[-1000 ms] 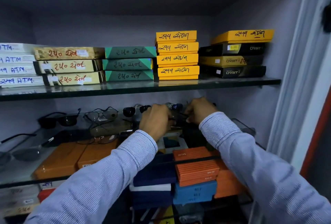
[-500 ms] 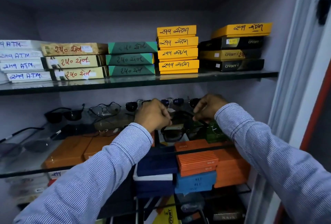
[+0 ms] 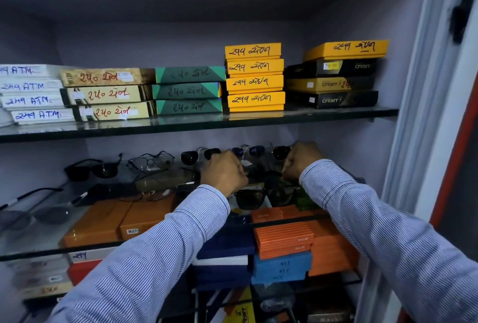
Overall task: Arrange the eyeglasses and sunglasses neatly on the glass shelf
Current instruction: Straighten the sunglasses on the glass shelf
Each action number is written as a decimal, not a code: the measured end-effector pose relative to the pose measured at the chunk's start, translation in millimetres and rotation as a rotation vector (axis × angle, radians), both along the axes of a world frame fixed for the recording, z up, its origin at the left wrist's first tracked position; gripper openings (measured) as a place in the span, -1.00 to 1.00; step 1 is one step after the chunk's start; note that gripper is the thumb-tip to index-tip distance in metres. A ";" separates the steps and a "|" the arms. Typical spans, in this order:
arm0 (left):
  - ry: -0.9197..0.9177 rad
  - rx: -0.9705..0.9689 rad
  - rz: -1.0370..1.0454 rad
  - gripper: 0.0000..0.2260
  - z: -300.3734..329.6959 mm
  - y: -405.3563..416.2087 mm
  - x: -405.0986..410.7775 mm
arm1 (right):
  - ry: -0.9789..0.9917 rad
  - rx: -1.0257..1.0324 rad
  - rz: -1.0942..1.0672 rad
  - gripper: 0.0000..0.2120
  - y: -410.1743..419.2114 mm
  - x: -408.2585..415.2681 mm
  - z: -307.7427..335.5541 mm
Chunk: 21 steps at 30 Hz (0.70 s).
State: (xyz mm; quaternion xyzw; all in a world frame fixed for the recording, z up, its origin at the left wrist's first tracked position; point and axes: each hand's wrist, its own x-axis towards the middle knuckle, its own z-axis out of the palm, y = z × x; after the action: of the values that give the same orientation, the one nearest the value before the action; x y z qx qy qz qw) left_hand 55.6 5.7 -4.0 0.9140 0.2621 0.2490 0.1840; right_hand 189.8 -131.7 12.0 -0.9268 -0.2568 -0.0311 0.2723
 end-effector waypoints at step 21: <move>0.062 -0.011 0.007 -0.66 0.5 1.2 6.5 | -0.014 -0.090 -0.056 -0.51 6.2 -7.6 3.7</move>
State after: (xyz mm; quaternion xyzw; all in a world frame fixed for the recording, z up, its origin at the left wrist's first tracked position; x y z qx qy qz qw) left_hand 62.1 6.9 -3.5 0.9193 0.2724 0.2198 0.1801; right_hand 182.2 -125.4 15.7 -0.9446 -0.2339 -0.0337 0.2277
